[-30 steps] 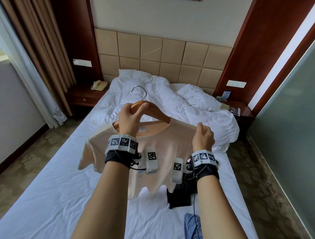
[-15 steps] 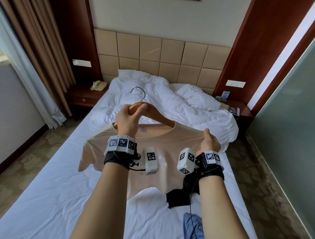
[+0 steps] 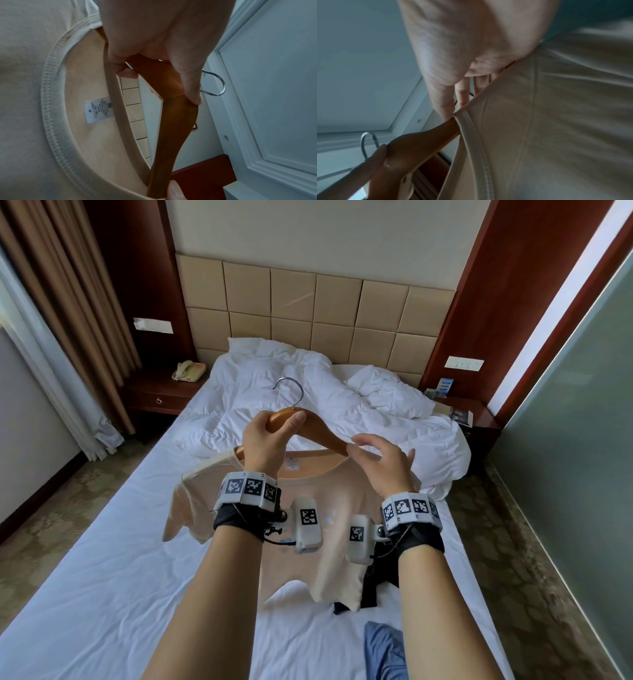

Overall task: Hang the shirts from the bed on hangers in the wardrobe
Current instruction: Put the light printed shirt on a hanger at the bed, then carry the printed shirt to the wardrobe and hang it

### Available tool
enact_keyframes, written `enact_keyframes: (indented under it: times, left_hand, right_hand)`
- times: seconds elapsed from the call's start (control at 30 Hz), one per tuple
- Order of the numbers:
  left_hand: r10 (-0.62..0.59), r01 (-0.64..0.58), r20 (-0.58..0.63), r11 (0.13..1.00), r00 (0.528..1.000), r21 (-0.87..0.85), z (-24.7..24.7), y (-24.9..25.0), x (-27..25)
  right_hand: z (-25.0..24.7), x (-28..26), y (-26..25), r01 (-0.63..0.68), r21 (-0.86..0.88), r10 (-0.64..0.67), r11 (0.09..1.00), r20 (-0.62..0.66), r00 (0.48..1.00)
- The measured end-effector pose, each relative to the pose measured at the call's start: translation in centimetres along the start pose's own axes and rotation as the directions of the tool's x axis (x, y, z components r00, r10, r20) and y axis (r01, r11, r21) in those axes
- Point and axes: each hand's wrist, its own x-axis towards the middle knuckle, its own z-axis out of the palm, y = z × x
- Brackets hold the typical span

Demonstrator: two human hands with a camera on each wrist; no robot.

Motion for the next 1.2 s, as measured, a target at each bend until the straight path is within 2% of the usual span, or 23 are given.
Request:
enact_keyframes:
  times: [0.13,0.27,0.37,0.57,0.67,0.77,0.83,0.87,0.93,1.03,1.2]
  left_hand:
    - [-0.010,0.010,0.029,1.000,1.000,0.001,0.3,0.1,-0.2]
    - [0.008,-0.010,0.056,0.999,0.998,0.036,0.7,0.0,-0.7]
    - [0.027,-0.031,0.073,0.998,0.997,0.059,1.0,-0.2,-1.0]
    - [0.017,-0.041,0.153,0.987,0.988,0.156,0.9,-1.0,-1.0]
    - [0.051,-0.108,0.169,0.930,0.984,0.352,0.5,-1.7,-0.7]
    - [0.061,-0.155,0.174,0.783,0.983,0.602,-0.2,-2.2,-0.2]
    - [0.002,-0.167,0.228,0.689,0.974,0.705,-0.2,-2.8,0.3]
    - [-0.050,-0.162,0.261,0.669,0.964,0.726,0.0,-2.9,0.6]
    - [-0.110,-0.150,0.286,0.646,0.952,0.748,0.6,-2.8,1.0]
    - [-0.085,-0.148,0.264,0.648,0.961,0.747,1.5,-2.5,1.1]
    - [-0.060,-0.205,0.338,0.694,0.939,0.690,3.0,-2.1,0.9]
  right_hand:
    - [0.7,0.1,-0.1,0.084,0.030,-0.086,0.996,0.055,0.995]
    - [1.0,-0.4,-0.6,0.121,-0.121,-0.115,0.985,0.062,0.991]
    - [1.0,-1.0,-0.9,0.129,-0.161,-0.121,0.978,0.057,0.991]
    - [1.3,-2.2,0.1,0.121,-0.151,-0.132,0.981,-0.070,0.989]
    - [1.1,-2.6,0.7,0.102,-0.226,-0.131,0.969,-0.119,0.984]
    - [0.5,-2.7,1.3,0.070,-0.258,-0.114,0.964,-0.159,0.981]
    - [0.1,-2.9,1.5,0.049,-0.262,-0.097,0.964,-0.177,0.979]
    - [-0.1,-2.9,1.6,0.040,-0.260,-0.090,0.965,-0.185,0.979]
    - [-0.4,-3.0,1.6,0.031,-0.264,-0.086,0.964,-0.201,0.976]
    - [-0.7,-3.2,1.7,0.033,-0.276,-0.099,0.961,-0.231,0.968]
    - [-1.8,-3.2,2.2,-0.002,-0.270,-0.078,0.963,-0.284,0.956]
